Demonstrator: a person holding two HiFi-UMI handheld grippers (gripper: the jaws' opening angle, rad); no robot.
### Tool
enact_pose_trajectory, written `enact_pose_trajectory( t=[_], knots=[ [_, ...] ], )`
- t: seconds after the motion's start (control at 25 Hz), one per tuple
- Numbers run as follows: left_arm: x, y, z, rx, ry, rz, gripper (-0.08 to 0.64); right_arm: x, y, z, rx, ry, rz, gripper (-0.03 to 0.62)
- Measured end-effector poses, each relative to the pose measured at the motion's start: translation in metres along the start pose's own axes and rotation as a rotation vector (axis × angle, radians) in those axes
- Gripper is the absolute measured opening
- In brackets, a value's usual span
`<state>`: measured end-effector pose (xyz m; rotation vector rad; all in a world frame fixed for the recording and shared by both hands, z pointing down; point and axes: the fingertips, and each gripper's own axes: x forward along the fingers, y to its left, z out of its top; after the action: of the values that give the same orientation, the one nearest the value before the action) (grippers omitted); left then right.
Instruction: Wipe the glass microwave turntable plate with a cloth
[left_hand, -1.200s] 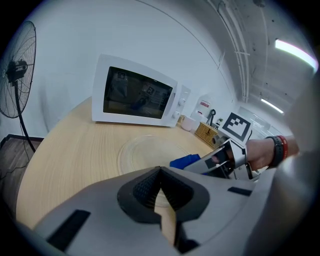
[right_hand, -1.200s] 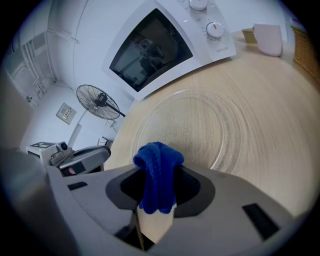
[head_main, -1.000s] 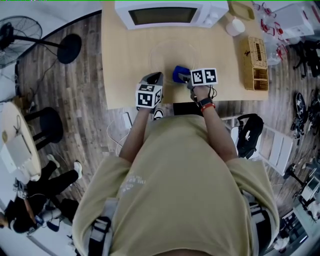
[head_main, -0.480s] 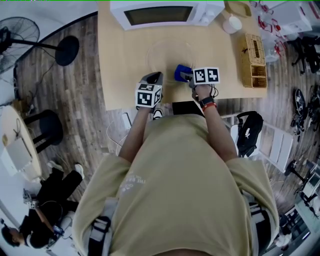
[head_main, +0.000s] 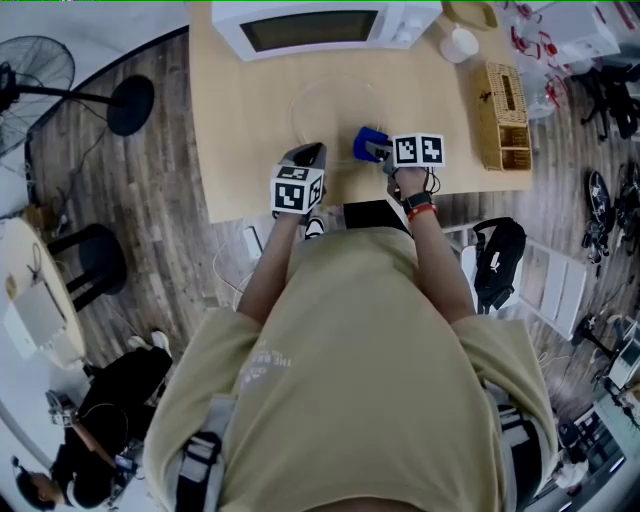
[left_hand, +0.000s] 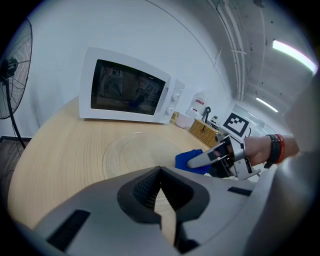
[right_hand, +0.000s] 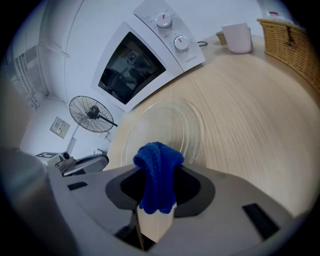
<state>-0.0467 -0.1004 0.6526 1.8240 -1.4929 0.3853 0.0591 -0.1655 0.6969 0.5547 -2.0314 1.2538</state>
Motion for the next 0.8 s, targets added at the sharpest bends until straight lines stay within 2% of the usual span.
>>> enact_pose_trajectory(
  t=[0.8],
  knots=[
    [0.01, -0.009, -0.002, 0.009, 0.007, -0.023, 0.018, -0.031, -0.034, 0.005, 0.041, -0.054, -0.095, 0.142]
  ],
)
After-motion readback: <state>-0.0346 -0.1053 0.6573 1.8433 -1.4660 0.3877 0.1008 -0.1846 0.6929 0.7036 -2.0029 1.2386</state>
